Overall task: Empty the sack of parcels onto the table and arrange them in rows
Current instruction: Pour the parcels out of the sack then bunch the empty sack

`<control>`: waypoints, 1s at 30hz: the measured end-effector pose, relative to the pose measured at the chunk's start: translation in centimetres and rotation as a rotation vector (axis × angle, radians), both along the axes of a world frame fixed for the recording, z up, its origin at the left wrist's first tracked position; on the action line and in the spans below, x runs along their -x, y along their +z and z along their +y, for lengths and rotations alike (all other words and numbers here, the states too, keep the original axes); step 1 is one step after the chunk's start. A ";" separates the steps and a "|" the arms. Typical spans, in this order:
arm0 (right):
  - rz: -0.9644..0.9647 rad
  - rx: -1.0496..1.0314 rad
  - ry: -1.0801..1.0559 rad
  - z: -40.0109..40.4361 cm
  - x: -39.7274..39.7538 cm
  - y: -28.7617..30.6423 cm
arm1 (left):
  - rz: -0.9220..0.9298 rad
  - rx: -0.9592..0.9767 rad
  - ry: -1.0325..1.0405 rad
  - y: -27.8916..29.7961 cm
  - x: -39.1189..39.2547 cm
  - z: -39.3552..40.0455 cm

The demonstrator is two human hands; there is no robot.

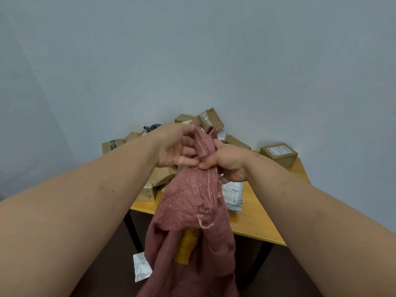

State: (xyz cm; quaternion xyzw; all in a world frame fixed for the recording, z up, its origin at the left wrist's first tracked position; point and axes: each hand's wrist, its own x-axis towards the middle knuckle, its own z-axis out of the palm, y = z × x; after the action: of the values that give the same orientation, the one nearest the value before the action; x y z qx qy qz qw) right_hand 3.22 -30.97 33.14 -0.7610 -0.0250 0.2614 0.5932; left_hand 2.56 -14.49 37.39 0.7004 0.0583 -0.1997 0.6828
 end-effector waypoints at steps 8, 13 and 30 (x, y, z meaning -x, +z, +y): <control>-0.103 0.239 0.097 -1.9 -1.0 0.8 | -0.627 -0.950 -0.270 -2.2 -1.5 1.4; -0.038 0.106 0.155 -2.6 -0.7 0.7 | -0.238 -0.628 -0.292 -3.2 -1.3 1.1; -0.294 0.210 0.082 -2.4 -1.3 -0.8 | 0.212 -0.182 0.020 -3.6 -1.6 1.1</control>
State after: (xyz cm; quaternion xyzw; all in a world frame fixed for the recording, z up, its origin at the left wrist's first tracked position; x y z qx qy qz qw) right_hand 4.51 -33.41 32.35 -0.8472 -0.1149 0.1724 0.4893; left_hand 4.14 -13.36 33.76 0.7337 0.1550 -0.2598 0.6084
